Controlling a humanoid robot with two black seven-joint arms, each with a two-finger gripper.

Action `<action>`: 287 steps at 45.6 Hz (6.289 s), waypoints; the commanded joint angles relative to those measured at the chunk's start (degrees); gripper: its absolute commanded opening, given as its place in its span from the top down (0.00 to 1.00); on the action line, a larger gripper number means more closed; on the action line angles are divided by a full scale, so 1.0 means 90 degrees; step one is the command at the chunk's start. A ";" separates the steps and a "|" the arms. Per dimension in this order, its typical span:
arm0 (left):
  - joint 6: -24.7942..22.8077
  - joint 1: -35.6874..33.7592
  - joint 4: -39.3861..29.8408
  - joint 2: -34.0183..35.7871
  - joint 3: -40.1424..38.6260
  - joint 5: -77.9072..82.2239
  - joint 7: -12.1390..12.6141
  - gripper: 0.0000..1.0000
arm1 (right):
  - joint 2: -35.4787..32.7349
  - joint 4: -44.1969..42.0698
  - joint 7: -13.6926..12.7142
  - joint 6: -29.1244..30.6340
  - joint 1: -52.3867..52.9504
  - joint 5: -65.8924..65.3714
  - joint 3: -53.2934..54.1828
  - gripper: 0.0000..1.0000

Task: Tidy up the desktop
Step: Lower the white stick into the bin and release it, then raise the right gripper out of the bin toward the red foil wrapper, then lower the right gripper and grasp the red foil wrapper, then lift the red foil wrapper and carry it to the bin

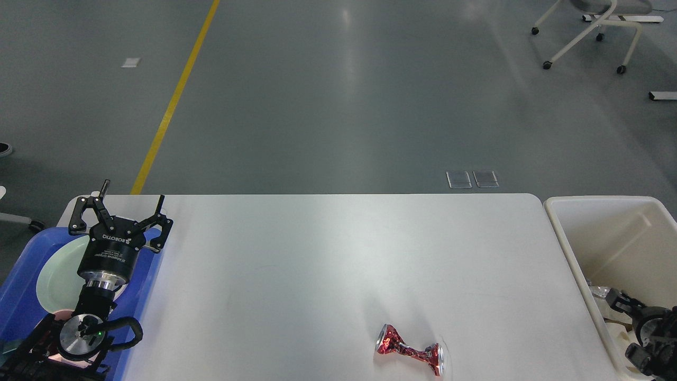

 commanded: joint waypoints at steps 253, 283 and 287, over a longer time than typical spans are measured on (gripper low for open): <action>0.0000 0.0000 0.0000 0.0000 0.0000 0.0000 0.0001 0.04 | 0.1985 0.7268 -0.0313 0.2649 0.6203 -0.1949 -0.1590 1.00; 0.0000 0.0000 0.0000 0.0000 0.0000 0.0000 0.0001 0.04 | 0.0929 0.9417 -0.0645 0.4720 1.0950 0.0972 -0.3894 1.00; 0.0000 0.0000 0.0000 0.0000 0.0000 0.0000 0.0011 0.04 | 0.0900 0.9564 -0.0645 0.4632 1.1078 0.1187 -0.3973 1.00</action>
